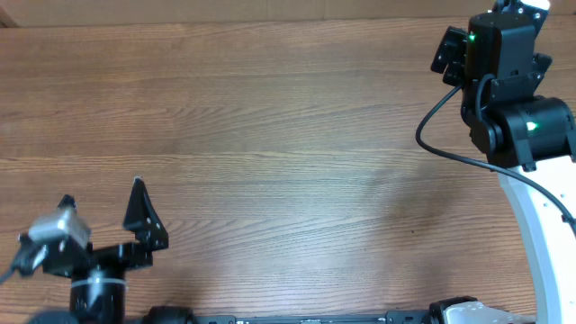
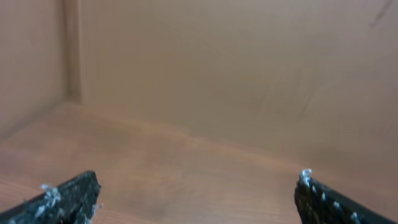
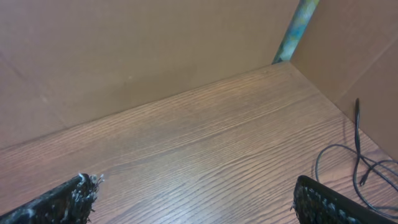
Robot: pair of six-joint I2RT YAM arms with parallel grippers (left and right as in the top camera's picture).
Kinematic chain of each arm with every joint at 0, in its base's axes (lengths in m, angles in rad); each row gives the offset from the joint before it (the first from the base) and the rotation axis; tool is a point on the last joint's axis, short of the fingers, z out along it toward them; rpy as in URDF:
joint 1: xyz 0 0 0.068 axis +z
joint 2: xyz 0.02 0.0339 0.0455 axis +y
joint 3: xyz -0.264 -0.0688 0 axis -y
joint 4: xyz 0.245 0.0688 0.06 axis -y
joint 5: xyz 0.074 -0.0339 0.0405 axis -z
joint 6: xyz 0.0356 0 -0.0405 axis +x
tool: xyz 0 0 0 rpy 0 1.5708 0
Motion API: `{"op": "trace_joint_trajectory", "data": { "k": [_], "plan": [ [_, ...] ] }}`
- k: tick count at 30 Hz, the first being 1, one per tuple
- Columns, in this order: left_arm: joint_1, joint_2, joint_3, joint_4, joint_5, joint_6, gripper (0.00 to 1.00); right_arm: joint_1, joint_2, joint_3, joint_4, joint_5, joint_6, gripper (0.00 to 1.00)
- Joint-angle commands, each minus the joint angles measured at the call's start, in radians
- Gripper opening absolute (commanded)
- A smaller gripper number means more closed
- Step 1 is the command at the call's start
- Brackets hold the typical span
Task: Untangle cables
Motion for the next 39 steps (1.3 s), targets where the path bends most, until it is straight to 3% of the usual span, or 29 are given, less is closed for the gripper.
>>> {"op": "trace_joint_trajectory", "data": {
  "k": [1, 7, 16, 19, 25, 30, 39],
  "plan": [
    [-0.014, -0.124, -0.142, 0.115, -0.019, -0.031, 1.00, -0.003, 0.000, -0.004, 0.005, 0.013, 0.006, 1.00],
    [-0.013, -0.283, -0.416, 0.456, -0.019, -0.058, 1.00, -0.003, 0.000, -0.004, 0.005, 0.013, 0.006, 1.00],
    [-0.013, -0.358, -0.801, 0.984, -0.021, -0.132, 1.00, -0.003, 0.000, -0.004, 0.005, 0.013, 0.006, 1.00],
    [-0.013, -0.359, -0.889, 1.081, -0.048, -0.132, 1.00, -0.003, 0.000, -0.004, 0.005, 0.013, 0.006, 1.00],
    [-0.013, -0.359, -1.007, 1.114, -0.186, -0.132, 0.99, -0.003, 0.000, -0.004, 0.005, 0.013, 0.006, 1.00],
    [0.001, -0.359, -1.017, 1.007, -0.283, -0.131, 1.00, -0.003, 0.000, -0.004, 0.005, 0.013, 0.006, 1.00],
    [0.158, -0.359, -1.017, 0.815, -0.096, -0.132, 0.99, -0.003, 0.000, -0.004, 0.005, 0.013, 0.006, 1.00]
  ]
}}
